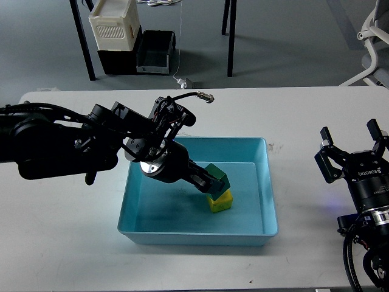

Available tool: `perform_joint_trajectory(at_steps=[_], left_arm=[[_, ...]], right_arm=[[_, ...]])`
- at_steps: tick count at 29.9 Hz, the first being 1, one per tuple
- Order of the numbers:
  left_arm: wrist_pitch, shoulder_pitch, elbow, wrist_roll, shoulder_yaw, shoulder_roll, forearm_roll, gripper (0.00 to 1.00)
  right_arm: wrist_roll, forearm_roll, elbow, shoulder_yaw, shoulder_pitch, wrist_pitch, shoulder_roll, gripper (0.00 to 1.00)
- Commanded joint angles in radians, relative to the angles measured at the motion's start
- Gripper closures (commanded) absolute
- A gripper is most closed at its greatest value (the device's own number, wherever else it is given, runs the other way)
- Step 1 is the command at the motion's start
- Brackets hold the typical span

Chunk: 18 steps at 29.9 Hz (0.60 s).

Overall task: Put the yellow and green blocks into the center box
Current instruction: 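Carry the green cube over the tray and release it beside the yellow cube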

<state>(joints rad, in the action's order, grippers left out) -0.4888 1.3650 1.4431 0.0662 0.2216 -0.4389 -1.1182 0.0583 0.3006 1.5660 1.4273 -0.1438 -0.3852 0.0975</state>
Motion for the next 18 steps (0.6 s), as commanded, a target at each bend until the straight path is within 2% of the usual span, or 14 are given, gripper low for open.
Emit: perform_joint_trajectory(at_steps=[1,7,13,18], left_arm=[[0.0,0.0,-0.01,-0.012,-0.002,0.0,0.003,0.11],[0.0,0.019,-0.012,-0.019,-0.005,0.003,0.017,0.08],[0.0,0.092,-0.018,-0.074,-0.03,-0.014,0.132,0.08],[0.0,0.108,-0.017,-0.077,-0.114,-0.099,0.264,0.08]], right_arm=[[0.0,0.0,-0.001,-0.002,0.001,0.0,-0.001,0.0],[0.0,0.0,-0.003,-0.002,0.003,-0.001,0.001,0.0],[0.0,0.0,-0.003,-0.007,0.004,0.0,0.001,0.0],[0.0,0.0,-0.001,-0.011,0.003,-0.001,0.001,0.0]])
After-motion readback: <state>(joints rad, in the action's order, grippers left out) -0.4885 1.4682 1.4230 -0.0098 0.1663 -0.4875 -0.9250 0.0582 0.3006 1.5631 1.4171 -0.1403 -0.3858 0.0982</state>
